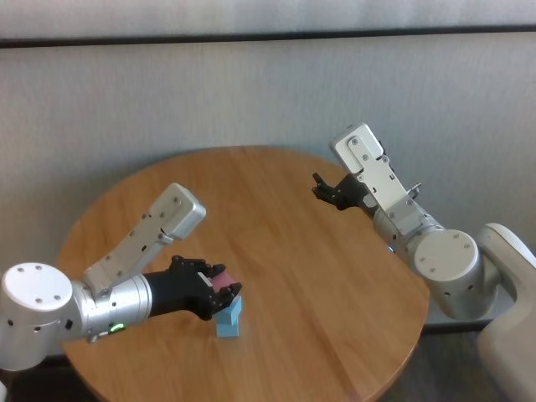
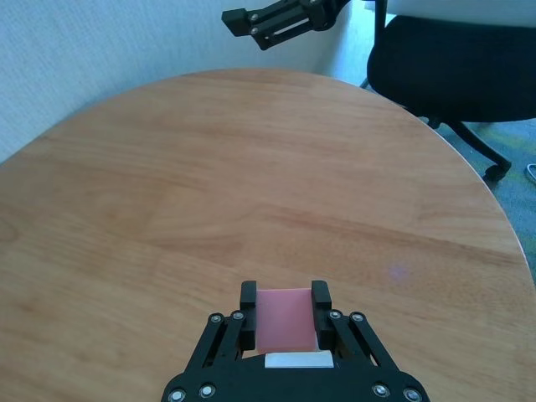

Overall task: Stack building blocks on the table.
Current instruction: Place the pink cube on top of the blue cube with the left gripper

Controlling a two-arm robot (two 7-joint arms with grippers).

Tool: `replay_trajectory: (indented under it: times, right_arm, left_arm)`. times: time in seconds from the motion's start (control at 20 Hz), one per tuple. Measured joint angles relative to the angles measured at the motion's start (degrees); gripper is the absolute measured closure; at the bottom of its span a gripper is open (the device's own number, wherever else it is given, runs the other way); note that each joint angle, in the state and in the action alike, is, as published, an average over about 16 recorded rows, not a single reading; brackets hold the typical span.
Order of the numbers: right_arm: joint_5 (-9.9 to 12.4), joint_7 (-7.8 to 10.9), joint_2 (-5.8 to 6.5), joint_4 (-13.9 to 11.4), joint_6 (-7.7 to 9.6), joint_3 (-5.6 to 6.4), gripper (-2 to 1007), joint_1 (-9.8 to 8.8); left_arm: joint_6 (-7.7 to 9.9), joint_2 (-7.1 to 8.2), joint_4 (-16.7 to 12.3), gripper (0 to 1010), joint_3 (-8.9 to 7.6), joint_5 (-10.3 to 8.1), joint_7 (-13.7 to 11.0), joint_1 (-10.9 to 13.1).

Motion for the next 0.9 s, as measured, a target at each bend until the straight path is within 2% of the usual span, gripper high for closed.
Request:
replay_trajectory:
  times: [0.45, 0.9]
  right_arm:
    - [0.00, 0.00, 0.00, 0.00, 0.00, 0.00, 4, 0.00]
    - [0.00, 0.00, 0.00, 0.00, 0.00, 0.00, 4, 0.00]
  left_arm:
    - [0.53, 0.33, 0.82, 614, 1.58, -0.32, 0.32, -1.43]
    - [1.28, 0.64, 0.81, 614, 2.22, -0.22, 0.63, -2.06]
